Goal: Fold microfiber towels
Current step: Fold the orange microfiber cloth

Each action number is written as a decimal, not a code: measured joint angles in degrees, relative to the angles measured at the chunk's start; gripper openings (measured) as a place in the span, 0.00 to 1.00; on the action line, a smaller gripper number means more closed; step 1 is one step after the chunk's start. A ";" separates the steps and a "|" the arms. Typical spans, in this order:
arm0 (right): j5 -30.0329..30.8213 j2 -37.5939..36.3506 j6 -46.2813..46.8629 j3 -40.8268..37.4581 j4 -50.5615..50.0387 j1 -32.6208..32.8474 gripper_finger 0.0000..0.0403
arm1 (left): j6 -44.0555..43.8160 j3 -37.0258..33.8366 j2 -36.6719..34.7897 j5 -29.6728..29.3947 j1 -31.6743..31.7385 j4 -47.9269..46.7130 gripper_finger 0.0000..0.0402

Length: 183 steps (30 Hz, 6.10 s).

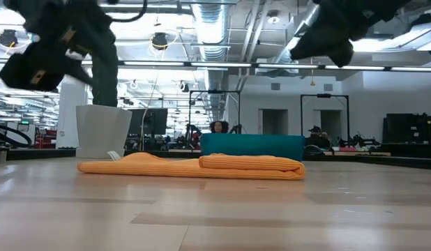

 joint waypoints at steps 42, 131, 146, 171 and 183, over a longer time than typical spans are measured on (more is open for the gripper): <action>-0.92 8.05 0.89 -0.08 -4.40 -0.36 0.35 | -17.05 0.18 21.51 -0.91 0.39 -5.29 0.32; -18.22 47.46 -19.67 2.16 58.30 -2.91 0.02 | -14.47 13.75 29.16 3.98 3.43 -15.38 0.02; -17.60 54.96 -16.94 4.32 57.20 -3.75 0.03 | -12.66 14.62 29.07 7.54 3.45 -15.77 0.02; -17.43 53.60 -16.87 5.49 55.08 -4.66 0.03 | 7.63 30.64 28.98 2.93 10.02 -21.10 0.02; -17.34 53.71 -18.13 9.99 49.36 -5.30 0.03 | 10.13 30.67 29.00 3.93 10.51 -10.15 0.02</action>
